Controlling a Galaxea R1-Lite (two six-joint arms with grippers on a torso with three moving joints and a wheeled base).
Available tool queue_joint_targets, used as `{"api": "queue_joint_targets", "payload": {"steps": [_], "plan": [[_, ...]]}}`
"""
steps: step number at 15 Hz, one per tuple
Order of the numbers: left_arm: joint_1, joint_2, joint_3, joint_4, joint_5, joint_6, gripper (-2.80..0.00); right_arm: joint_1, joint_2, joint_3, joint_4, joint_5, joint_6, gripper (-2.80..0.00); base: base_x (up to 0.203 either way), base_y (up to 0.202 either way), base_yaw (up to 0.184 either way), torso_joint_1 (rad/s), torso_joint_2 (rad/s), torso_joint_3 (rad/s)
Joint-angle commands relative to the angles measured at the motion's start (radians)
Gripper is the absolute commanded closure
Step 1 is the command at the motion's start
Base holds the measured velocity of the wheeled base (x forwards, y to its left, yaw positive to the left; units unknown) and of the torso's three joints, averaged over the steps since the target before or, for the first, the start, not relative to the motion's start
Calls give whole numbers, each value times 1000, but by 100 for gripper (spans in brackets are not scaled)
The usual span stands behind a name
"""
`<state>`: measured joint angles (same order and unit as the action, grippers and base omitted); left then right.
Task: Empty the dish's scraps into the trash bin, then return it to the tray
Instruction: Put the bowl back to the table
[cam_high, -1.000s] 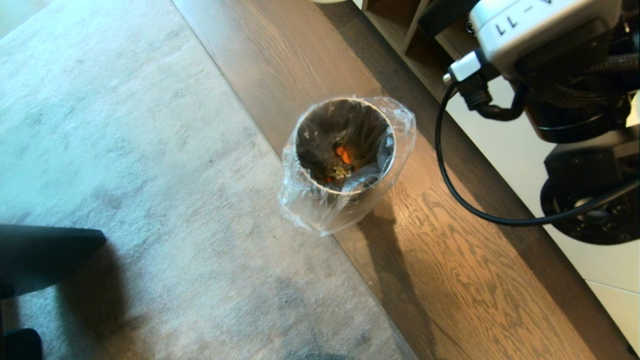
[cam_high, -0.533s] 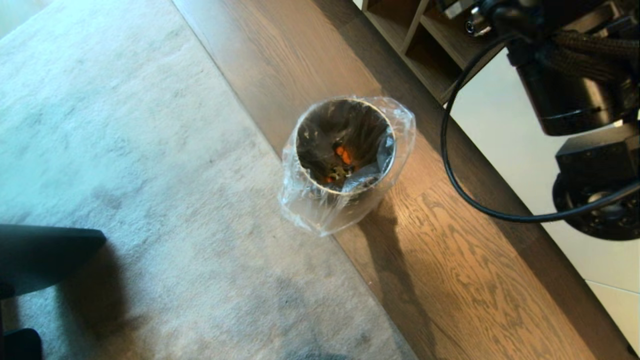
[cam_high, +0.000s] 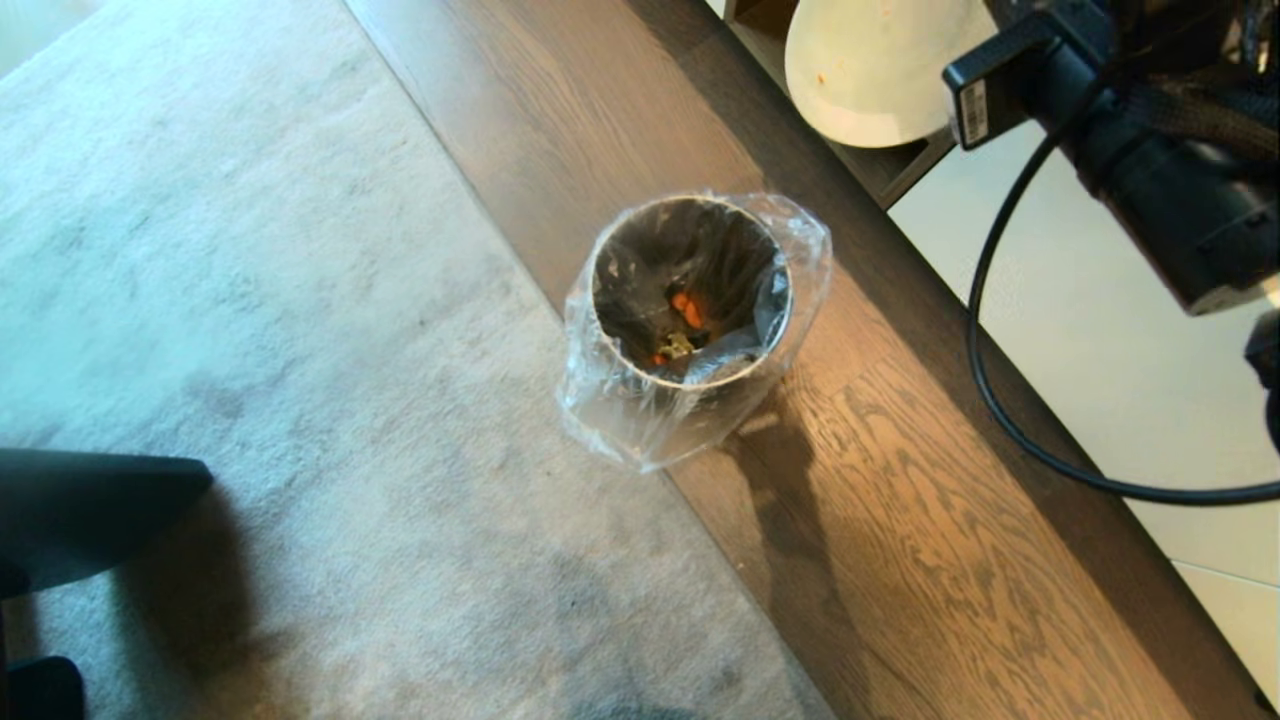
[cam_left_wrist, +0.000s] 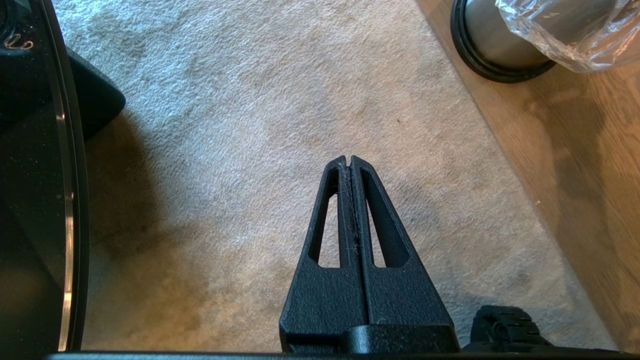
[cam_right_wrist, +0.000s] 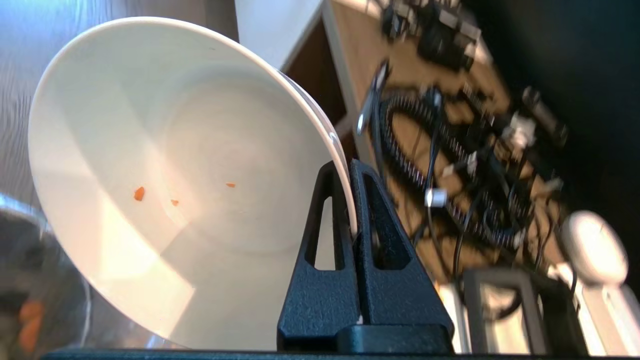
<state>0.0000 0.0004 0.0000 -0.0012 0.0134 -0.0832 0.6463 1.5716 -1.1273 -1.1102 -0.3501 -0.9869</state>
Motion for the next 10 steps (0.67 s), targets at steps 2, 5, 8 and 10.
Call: {"api": "queue_joint_targets", "payload": {"steps": [2, 5, 8, 10], "plan": [[0, 0, 0, 0, 0, -1, 0, -43, -138, 87, 161, -11, 55, 0, 0, 0, 0, 0, 0, 0], [0, 0, 0, 0, 0, -1, 0, -74, -210, 181, 264, -12, 69, 0, 0, 0, 0, 0, 0, 0], [0, 0, 0, 0, 0, -1, 0, -99, -216, 247, 282, -13, 70, 0, 0, 0, 0, 0, 0, 0], [0, 0, 0, 0, 0, -1, 0, -102, -231, 310, 317, -11, 70, 0, 0, 0, 0, 0, 0, 0]]}}
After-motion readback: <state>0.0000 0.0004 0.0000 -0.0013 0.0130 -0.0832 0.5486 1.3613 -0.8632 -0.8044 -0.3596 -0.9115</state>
